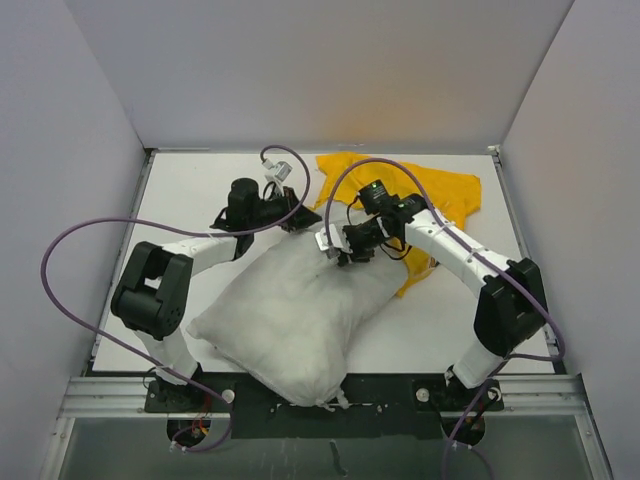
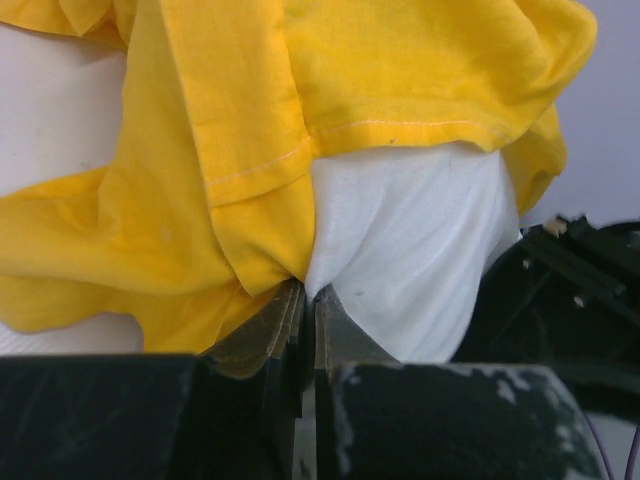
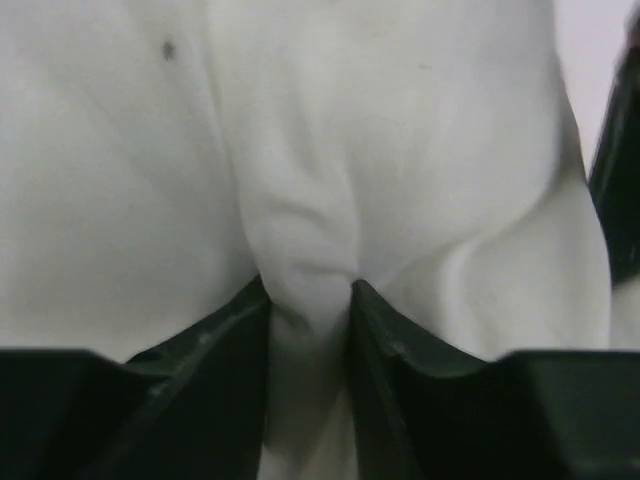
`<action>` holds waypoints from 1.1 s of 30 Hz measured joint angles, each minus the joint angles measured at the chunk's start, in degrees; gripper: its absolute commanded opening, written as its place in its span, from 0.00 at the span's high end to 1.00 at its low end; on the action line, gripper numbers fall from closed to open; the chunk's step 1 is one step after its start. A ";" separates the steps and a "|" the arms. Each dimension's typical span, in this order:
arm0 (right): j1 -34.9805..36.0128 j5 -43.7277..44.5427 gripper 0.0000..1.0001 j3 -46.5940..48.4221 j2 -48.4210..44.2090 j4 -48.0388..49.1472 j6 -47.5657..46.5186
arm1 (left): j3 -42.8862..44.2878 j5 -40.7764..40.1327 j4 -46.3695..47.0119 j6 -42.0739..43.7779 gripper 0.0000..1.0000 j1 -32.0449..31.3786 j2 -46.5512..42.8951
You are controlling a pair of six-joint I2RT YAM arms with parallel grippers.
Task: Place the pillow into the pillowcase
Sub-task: Stuff the pillow into the pillowcase.
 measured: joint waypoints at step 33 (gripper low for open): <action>-22.16 4.22 0.83 -18.82 -16.61 16.52 7.48 | -24.50 -4.42 -2.38 -0.50 0.20 5.16 -14.84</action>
